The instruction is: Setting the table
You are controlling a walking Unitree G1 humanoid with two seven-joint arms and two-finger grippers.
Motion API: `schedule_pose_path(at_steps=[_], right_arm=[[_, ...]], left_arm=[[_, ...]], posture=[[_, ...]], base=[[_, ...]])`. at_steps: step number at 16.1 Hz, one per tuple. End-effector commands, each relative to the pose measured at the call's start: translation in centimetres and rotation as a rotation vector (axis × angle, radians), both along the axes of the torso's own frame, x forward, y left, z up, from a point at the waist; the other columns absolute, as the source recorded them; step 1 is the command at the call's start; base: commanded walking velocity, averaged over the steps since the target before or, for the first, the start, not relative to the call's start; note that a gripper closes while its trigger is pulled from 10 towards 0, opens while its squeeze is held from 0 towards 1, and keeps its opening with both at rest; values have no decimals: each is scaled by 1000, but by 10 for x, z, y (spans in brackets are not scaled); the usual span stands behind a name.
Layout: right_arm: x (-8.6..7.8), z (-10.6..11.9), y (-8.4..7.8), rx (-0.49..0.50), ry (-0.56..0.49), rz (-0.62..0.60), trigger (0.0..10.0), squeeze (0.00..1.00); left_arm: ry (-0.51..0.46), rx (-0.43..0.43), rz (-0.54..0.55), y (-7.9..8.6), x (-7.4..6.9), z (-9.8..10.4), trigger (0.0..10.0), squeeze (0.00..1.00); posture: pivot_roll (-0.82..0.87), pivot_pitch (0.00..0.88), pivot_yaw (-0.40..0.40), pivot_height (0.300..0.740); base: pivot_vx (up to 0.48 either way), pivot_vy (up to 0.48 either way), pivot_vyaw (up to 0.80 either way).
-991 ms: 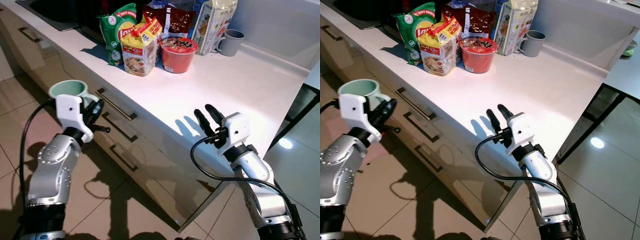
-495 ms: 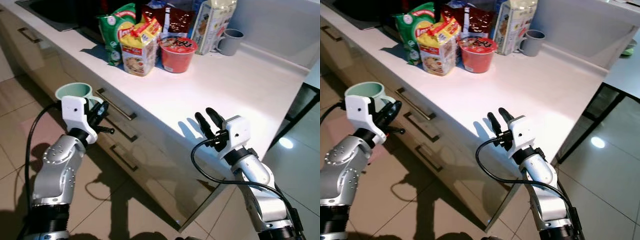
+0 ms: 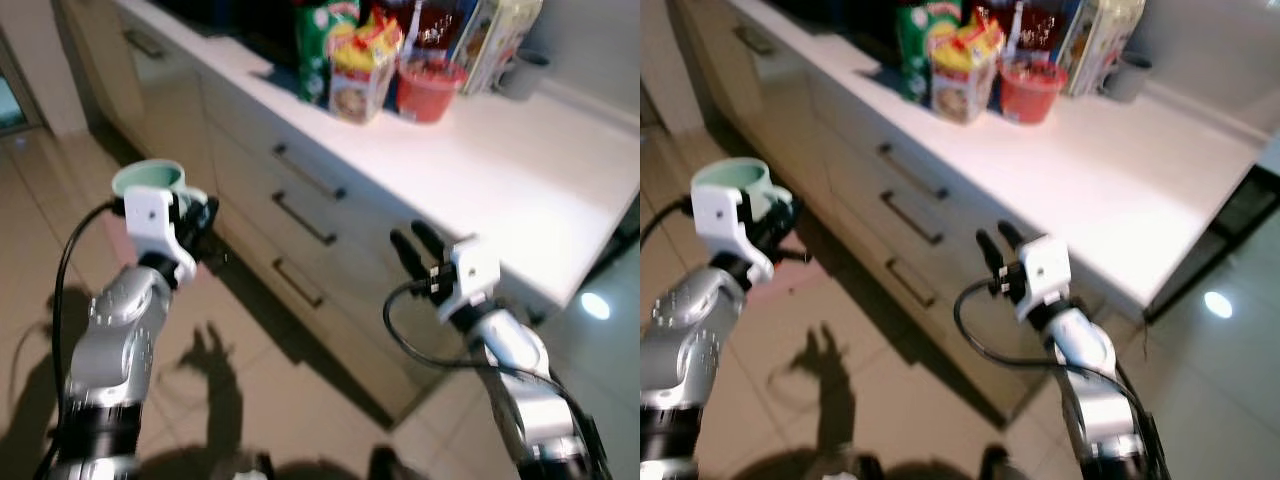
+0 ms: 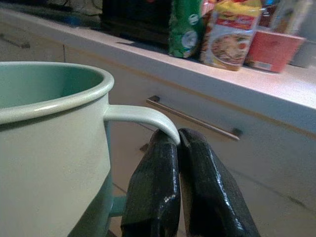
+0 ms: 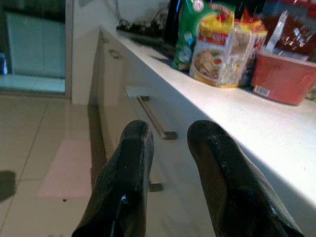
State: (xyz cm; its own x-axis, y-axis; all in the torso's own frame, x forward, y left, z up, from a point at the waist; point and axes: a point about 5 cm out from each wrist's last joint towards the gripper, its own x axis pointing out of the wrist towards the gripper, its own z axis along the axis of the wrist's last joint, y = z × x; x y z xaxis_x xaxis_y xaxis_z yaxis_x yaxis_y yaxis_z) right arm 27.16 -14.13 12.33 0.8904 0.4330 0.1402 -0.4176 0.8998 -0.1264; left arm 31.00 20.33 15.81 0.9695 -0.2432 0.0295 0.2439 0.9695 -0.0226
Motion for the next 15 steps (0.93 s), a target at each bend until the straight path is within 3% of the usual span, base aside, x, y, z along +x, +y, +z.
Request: schedule_pose_path(at_steps=[1, 11, 15], right_arm=[[1, 0, -5, -6, -2, -9, 10000, 0], [1, -7, -6, -4, 8, -14, 10000, 0], [1, -7, -6, -5, 10, -18, 10000, 0]], left_arm=[[-3, 8, -10, -3, -1, 0, 0, 0], [-21, 63, -21, -6, 1, 2, 0, 0], [-22, 99, -36, -11, 3, 2, 0, 0]], posture=[[88, 0, -58, 740], [90, 0, -50, 740], [86, 0, -45, 740]], base=[[0, 0, 0], [0, 0, 0], [-202, -363, 0]])
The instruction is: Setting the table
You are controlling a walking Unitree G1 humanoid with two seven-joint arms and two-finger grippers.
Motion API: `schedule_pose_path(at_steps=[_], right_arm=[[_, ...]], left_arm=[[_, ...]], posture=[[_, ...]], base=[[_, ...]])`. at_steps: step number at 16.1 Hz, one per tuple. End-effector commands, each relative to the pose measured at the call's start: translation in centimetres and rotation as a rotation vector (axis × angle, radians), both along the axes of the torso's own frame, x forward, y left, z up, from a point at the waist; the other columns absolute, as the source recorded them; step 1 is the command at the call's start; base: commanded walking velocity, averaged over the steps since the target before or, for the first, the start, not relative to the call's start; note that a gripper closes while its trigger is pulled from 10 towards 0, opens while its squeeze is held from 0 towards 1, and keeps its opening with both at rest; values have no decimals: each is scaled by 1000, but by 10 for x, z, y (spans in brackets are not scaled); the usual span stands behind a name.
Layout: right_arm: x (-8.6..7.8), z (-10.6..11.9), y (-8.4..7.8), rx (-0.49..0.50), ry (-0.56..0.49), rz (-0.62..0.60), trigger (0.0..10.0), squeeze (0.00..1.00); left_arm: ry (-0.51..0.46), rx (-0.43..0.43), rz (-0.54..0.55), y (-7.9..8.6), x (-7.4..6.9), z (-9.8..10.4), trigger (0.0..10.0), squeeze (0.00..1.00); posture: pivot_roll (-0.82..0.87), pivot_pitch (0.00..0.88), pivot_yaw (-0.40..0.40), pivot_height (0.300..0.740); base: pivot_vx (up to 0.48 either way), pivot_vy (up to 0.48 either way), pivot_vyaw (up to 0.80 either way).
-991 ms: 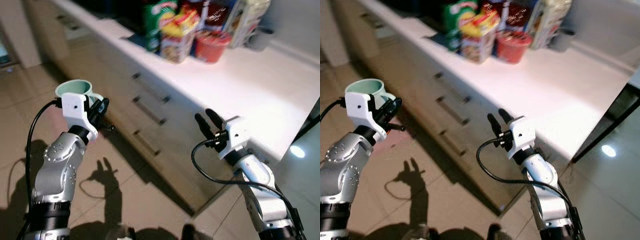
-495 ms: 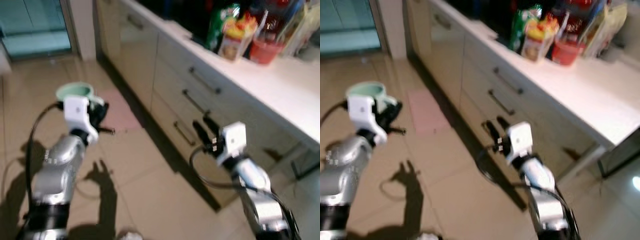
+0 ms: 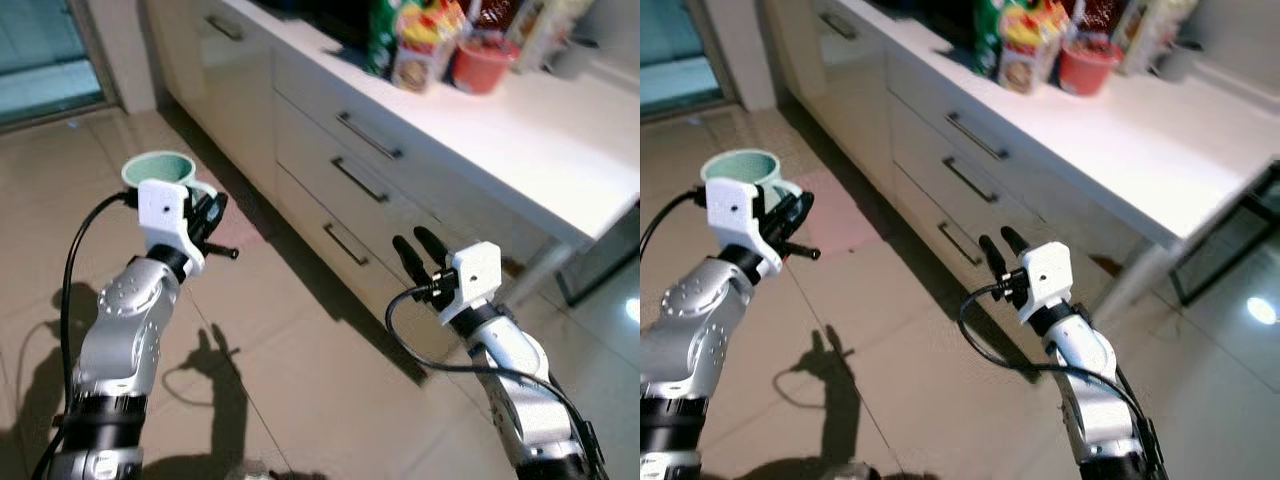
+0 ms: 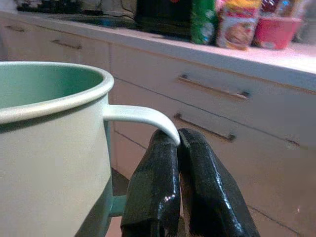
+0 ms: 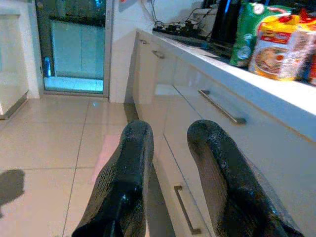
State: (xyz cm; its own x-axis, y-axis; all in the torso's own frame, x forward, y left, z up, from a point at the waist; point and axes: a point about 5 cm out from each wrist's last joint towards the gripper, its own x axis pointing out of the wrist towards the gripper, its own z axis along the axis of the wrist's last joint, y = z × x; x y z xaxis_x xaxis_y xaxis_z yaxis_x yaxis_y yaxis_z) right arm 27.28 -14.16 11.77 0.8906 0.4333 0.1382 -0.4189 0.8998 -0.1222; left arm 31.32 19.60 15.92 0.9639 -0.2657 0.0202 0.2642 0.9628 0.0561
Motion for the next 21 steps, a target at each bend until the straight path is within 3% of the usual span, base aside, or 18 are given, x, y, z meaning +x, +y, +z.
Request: schedule_pose_path(at_steps=[1, 5, 6, 7, 8, 18, 21], right_arm=[[-1, -1, -5, -7, 7, -19, 10000, 0], [-2, -1, -4, -6, 6, -17, 10000, 0], [-2, 0, -4, -6, 5, -15, 10000, 0], [-2, 0, -3, -6, 5, -15, 10000, 0], [-2, 0, -3, -6, 6, -16, 10000, 0], [-6, 1, -2, -11, 15, -16, 10000, 0], [-5, 1, -3, -12, 16, -18, 10000, 0]], left_arm=[[-9, 16, -12, -3, 0, 1, 0, 0], [9, 67, -4, -4, 3, -2, 0, 0], [19, 57, 7, -3, 3, -3, 2549, 0], [21, 38, 22, -1, 4, -2, 9647, 0], [12, 44, 24, -1, 4, -1, 10000, 0], [13, 42, 8, -5, 4, -2, 10000, 0], [13, 33, 6, -6, 5, -2, 10000, 0]], posture=[[86, 0, -45, 740], [83, 0, -43, 740], [83, 0, -43, 740], [82, 0, -42, 740], [82, 0, -42, 740], [79, 0, -39, 740], [80, 0, -38, 740]], base=[[0, -480, 0], [0, -480, 0], [266, -394, 0], [0, 0, 0], [0, 0, 0], [0, 0, 0], [0, -480, 0]])
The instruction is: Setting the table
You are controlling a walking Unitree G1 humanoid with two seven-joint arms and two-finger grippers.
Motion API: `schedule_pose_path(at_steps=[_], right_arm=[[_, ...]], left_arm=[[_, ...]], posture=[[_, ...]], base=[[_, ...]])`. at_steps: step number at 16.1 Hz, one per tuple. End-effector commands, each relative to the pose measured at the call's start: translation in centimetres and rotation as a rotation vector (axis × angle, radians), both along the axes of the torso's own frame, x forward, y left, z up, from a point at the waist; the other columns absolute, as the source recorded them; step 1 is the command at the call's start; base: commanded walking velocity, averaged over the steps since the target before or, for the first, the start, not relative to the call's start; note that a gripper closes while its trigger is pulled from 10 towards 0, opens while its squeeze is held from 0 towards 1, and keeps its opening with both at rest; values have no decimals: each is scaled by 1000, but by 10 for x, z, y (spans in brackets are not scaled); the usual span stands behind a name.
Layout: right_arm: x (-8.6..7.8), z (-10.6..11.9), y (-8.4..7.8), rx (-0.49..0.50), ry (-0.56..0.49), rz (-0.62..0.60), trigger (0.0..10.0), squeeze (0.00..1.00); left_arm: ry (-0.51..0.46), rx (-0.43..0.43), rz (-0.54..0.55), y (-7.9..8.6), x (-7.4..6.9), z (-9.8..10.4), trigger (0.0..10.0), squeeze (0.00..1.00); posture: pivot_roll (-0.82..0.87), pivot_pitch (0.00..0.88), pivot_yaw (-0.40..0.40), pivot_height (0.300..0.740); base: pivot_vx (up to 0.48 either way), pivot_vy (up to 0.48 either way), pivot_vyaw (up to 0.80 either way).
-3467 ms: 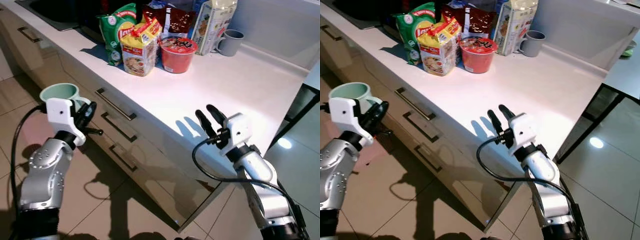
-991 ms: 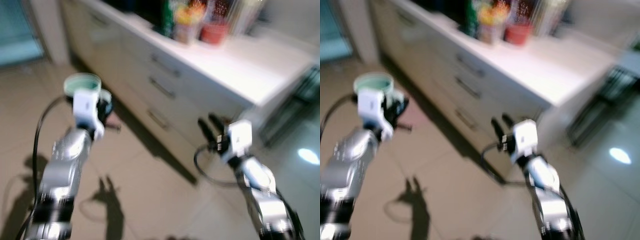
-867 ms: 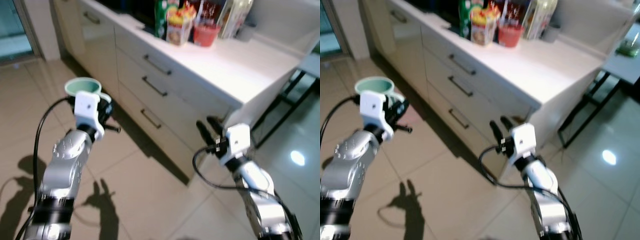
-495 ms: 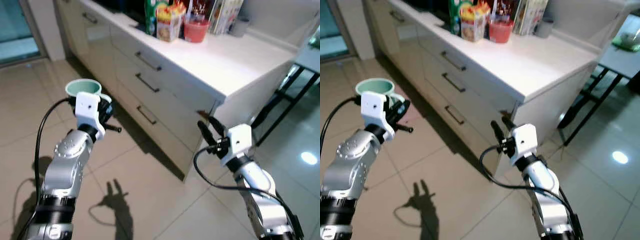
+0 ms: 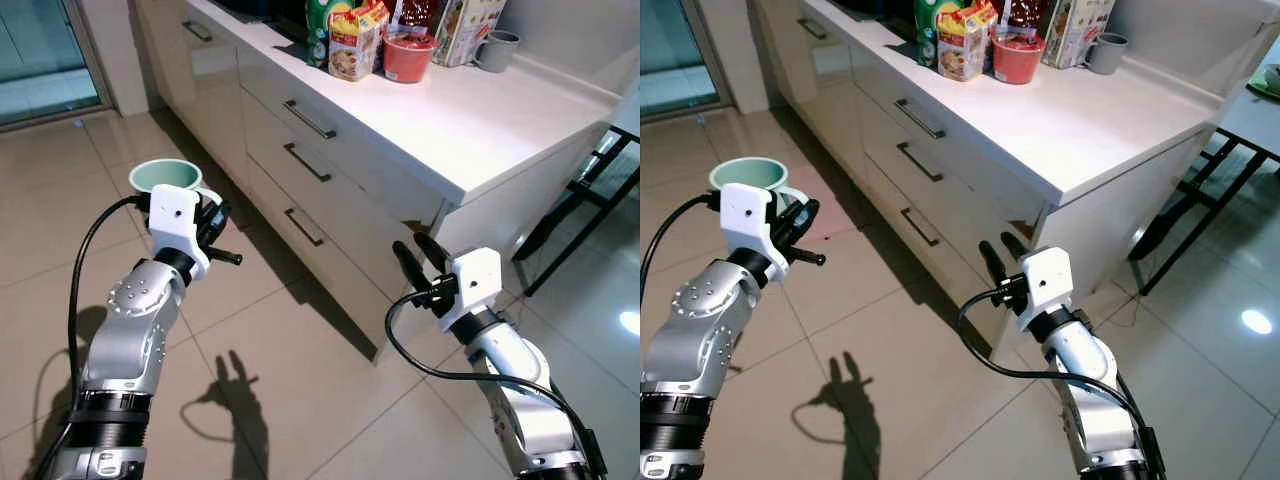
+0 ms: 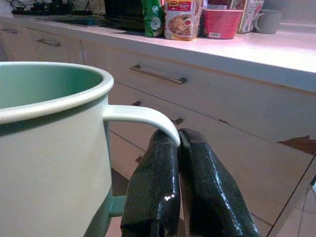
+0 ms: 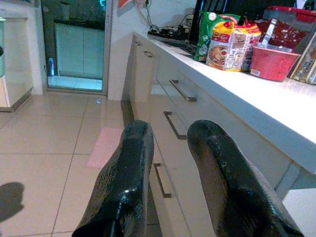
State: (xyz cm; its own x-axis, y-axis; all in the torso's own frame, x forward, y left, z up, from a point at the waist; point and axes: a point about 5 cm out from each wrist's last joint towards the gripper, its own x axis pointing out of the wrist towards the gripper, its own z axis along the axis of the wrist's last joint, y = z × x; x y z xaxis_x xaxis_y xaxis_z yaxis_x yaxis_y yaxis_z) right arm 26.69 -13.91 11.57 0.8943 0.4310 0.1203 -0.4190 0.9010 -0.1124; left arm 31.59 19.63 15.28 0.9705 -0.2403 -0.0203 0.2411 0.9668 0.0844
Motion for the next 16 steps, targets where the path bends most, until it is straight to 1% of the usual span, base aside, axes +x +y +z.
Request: schedule_pose_path(at_steps=[1, 7, 11, 12, 14, 15, 16], right_arm=[[1, 3, -5, -14, -3, -14, 10000, 0], [3, 2, -4, -18, -2, -12, 10000, 0], [2, 1, -4, -22, 0, -12, 10000, 0], [1, 1, -4, -23, -1, -12, 10000, 0], [0, 1, -4, -27, -3, -8, 10000, 0], [-1, 1, -3, -27, -3, -7, 10000, 0], [-1, 1, -3, -27, -2, -7, 10000, 0]], left_arm=[[-21, 11, -22, -7, 2, 5, 10000, 0], [-15, 36, -11, -7, 5, 5, 10000, 0], [-9, 58, -8, -7, 7, 3, 10000, 0], [-5, 76, -4, -7, 8, 2, 10000, 0], [8, 103, 46, -3, 10, -1, 10000, 0], [7, 99, 49, -3, 10, -1, 10000, 0], [33, 106, 74, 1, 10, -5, 10000, 0]], posture=[[81, 0, -37, 740], [83, 0, -37, 740], [77, 0, -35, 740], [78, 0, -35, 740], [76, 0, -32, 740], [76, 0, -32, 740], [75, 0, -30, 740]], base=[[0, -480, 0], [0, -477, 0], [291, -378, 0], [277, -386, 0], [122, -435, 0], [0, -458, 0], [0, 0, 0]])
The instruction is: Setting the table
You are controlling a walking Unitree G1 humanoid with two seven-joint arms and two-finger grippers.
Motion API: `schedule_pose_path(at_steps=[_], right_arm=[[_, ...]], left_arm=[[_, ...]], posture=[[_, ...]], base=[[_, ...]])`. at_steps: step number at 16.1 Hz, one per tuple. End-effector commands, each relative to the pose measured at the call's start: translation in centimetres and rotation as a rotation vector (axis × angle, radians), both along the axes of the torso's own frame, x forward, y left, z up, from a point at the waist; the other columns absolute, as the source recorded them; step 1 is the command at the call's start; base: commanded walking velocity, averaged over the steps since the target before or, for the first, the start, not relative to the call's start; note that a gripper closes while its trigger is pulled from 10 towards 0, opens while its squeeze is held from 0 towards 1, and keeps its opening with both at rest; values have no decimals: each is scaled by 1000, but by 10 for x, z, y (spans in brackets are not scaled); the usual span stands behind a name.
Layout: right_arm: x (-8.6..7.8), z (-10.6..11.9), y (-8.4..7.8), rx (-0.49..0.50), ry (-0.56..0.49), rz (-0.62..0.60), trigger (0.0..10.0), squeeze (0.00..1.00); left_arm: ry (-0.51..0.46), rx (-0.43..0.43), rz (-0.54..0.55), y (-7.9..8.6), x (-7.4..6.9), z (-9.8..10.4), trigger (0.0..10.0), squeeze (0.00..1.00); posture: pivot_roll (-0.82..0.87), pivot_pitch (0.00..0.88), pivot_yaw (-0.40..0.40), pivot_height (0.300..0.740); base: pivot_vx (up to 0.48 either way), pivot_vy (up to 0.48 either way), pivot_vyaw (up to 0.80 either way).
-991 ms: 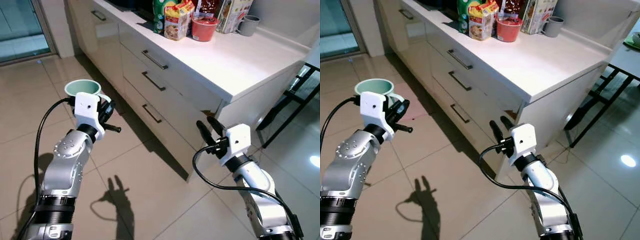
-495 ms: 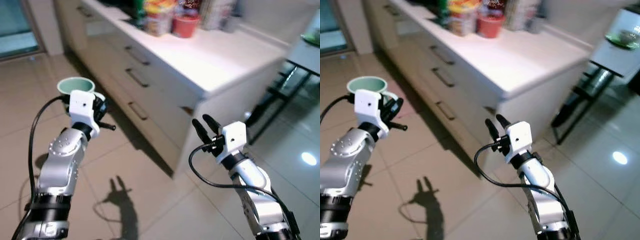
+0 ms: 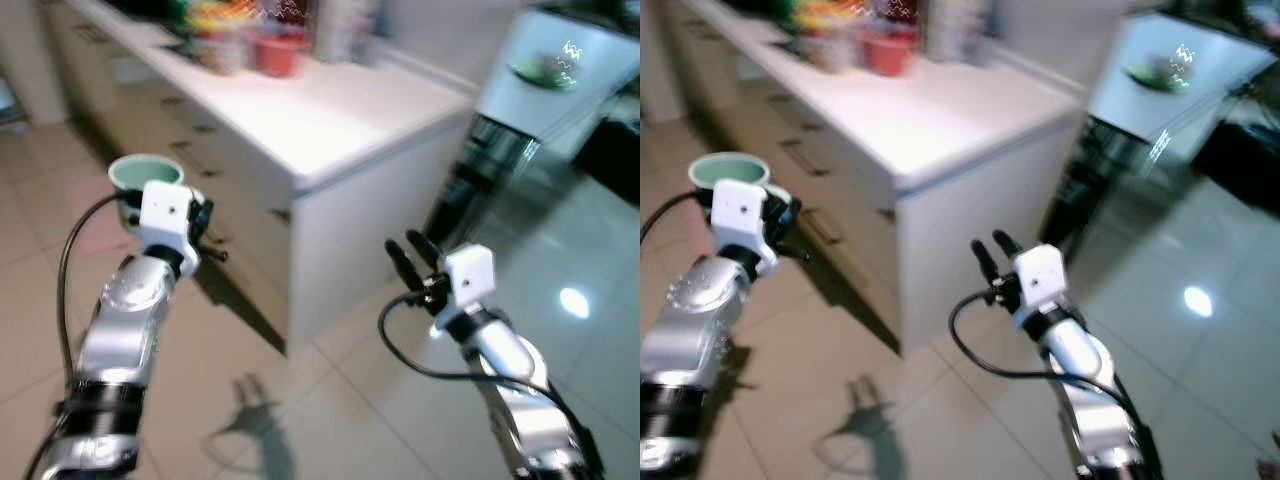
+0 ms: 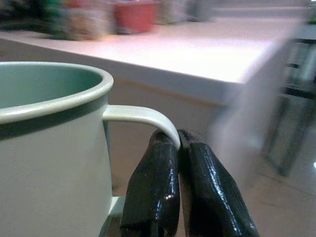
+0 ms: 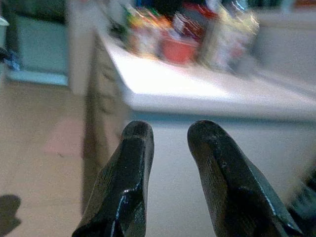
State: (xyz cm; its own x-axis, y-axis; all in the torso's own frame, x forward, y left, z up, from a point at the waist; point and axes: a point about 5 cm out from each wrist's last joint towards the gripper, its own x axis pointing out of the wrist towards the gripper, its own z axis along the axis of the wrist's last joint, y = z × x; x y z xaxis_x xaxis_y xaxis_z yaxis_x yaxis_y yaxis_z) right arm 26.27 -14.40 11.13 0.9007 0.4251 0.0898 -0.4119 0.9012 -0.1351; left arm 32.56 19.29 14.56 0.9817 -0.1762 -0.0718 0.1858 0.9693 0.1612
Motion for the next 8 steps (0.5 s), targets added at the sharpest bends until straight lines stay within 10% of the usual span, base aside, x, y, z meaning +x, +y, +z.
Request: schedule_pose_path(at_steps=[1, 8], right_arm=[[2, 6, 2, 7, -20, 4, 10000, 0], [3, 5, 2, 2, -12, -3, 10000, 0]], left_arm=[[1, 19, 14, 5, 0, 2, 10000, 0], [-9, 33, -14, -4, 0, 3, 10000, 0]], posture=[[75, 0, -30, 740], [73, 0, -26, 740]], base=[[0, 0, 0], [159, -195, 0]])
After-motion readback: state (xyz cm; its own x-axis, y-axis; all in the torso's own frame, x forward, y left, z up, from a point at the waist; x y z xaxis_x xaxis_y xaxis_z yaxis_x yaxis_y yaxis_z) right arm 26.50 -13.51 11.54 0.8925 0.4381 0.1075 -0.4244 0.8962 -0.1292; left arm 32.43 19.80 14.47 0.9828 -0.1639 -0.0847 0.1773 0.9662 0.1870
